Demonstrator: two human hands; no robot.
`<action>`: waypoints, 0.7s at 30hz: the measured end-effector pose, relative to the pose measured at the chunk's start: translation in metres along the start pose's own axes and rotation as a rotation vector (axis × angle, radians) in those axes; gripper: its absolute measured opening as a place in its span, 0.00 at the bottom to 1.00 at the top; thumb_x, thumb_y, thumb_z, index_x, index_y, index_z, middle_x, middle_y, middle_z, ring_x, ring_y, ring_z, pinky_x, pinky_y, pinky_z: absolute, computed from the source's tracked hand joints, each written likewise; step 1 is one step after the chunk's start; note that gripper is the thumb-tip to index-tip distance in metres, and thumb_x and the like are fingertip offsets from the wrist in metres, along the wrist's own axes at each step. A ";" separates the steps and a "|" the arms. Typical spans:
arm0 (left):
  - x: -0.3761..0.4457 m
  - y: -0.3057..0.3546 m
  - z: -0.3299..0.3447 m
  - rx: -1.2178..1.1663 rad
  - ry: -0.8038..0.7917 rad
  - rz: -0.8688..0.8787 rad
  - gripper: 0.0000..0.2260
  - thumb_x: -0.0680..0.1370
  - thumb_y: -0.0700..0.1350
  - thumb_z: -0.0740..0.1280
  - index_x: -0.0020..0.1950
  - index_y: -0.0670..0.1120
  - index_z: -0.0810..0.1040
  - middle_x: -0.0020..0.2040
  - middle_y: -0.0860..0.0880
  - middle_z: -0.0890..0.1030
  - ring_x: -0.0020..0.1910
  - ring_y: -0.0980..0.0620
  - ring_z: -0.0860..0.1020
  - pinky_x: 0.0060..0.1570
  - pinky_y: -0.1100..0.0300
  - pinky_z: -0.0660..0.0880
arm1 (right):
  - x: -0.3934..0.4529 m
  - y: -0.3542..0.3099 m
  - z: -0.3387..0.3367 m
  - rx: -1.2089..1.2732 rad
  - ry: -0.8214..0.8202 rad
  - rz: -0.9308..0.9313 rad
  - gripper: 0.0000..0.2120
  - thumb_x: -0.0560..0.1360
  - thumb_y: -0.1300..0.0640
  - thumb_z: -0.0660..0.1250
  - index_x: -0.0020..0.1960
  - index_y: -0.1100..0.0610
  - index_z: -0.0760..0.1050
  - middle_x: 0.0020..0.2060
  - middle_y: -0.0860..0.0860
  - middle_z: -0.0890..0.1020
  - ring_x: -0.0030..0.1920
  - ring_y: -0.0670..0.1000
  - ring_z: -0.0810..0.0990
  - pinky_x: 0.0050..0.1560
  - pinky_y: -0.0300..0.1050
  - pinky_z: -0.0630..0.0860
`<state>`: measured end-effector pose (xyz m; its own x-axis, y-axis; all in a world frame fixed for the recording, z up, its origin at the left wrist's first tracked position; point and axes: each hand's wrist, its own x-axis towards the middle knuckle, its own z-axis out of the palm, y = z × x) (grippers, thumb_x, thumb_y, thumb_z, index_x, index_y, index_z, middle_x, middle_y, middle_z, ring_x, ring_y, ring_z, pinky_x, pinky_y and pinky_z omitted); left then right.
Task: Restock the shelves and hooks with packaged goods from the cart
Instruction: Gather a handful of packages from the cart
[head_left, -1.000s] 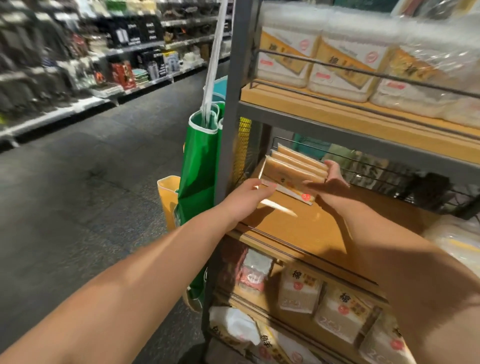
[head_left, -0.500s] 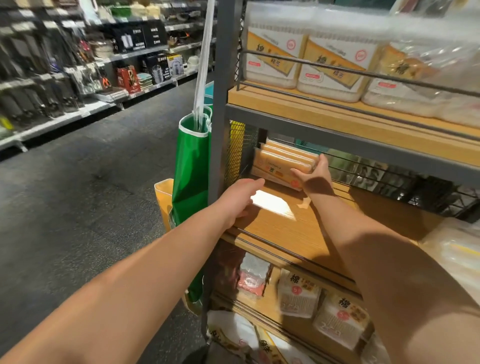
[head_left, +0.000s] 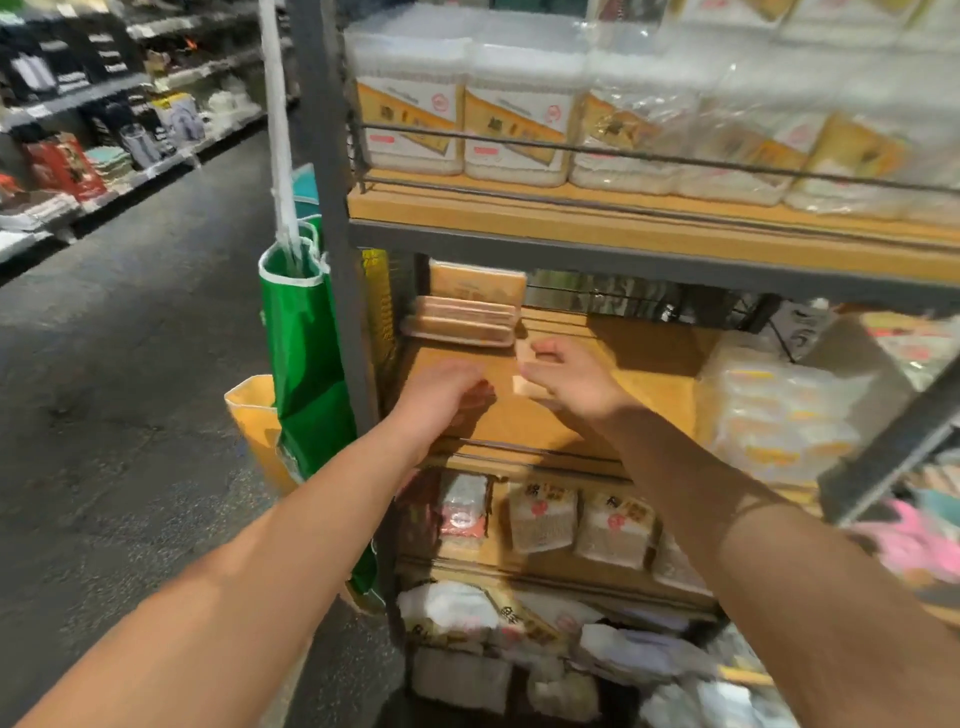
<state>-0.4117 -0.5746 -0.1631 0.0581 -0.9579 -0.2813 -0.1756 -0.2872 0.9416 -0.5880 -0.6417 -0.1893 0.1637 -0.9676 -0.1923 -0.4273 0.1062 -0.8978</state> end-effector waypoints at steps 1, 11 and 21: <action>-0.002 -0.003 0.000 0.040 -0.027 0.017 0.06 0.82 0.50 0.62 0.49 0.54 0.78 0.52 0.51 0.82 0.53 0.53 0.80 0.54 0.58 0.74 | -0.010 0.002 0.002 0.012 0.006 0.020 0.27 0.74 0.50 0.72 0.70 0.54 0.69 0.65 0.52 0.75 0.60 0.52 0.78 0.60 0.52 0.78; -0.049 -0.015 -0.006 -0.026 -0.251 0.115 0.08 0.82 0.45 0.61 0.46 0.51 0.77 0.47 0.50 0.81 0.51 0.49 0.79 0.52 0.55 0.73 | -0.130 0.005 0.027 0.161 0.380 0.022 0.22 0.77 0.57 0.70 0.68 0.62 0.71 0.57 0.53 0.76 0.59 0.49 0.76 0.61 0.40 0.72; -0.159 -0.063 0.129 0.061 -0.752 0.049 0.06 0.83 0.45 0.59 0.51 0.48 0.75 0.45 0.51 0.79 0.43 0.55 0.77 0.40 0.61 0.68 | -0.339 0.103 -0.009 0.348 0.784 0.266 0.14 0.77 0.62 0.69 0.61 0.60 0.73 0.45 0.49 0.78 0.40 0.40 0.76 0.39 0.29 0.72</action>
<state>-0.5370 -0.4051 -0.2021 -0.6334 -0.7090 -0.3101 -0.2157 -0.2232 0.9506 -0.6955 -0.3052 -0.2134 -0.6112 -0.7657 -0.2002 -0.0494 0.2894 -0.9559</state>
